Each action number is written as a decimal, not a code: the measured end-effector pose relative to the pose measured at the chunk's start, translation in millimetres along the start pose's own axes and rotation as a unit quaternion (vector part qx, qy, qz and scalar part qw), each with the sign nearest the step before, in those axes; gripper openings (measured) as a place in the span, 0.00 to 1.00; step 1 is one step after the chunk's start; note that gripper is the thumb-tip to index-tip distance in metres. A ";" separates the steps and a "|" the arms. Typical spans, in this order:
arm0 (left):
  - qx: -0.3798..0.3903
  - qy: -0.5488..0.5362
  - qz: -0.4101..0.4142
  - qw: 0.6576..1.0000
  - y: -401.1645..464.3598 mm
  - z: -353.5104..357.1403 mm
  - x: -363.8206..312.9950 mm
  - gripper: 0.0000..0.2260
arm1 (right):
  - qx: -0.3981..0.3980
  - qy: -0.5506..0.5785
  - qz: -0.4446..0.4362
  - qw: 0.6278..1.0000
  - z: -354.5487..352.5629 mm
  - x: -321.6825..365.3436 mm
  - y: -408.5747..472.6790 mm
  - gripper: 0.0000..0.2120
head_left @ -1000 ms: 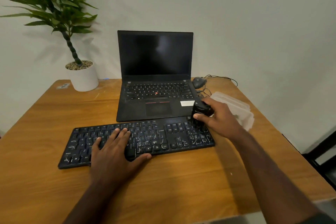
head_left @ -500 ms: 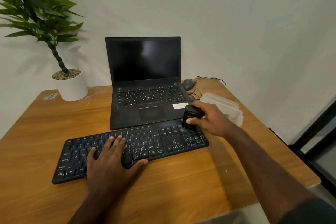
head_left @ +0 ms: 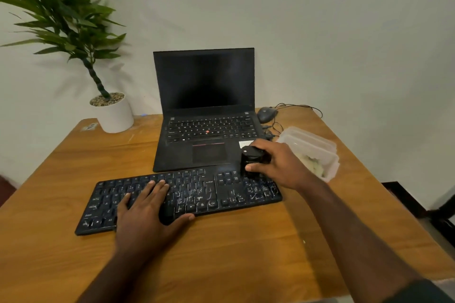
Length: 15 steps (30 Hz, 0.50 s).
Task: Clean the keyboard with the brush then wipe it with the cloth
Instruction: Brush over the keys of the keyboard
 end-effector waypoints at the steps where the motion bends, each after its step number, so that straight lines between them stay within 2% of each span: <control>1: 0.001 -0.001 -0.003 1.000 -0.2 -1.2 -0.6 0.54 | 0.000 0.011 -0.006 1.000 1.1 1.5 2.1 0.16; 10: 0.003 -0.003 -0.001 1.000 -2.7 -0.7 -0.3 0.51 | -0.012 0.063 -0.032 0.997 27.2 17.6 17.7 0.14; 15: -0.050 -0.014 -0.013 0.999 -11.4 -11.9 12.6 0.47 | -0.025 0.053 -0.076 0.995 72.9 48.1 28.5 0.12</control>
Point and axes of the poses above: each hand's wrist, its own y-axis towards the middle knuckle, its own z-axis out of the palm, x = y × z, the point moved 4 cm from there along y, towards the middle knuckle, and after that the axes turned 3 degrees about z, right-handed, at the moved point
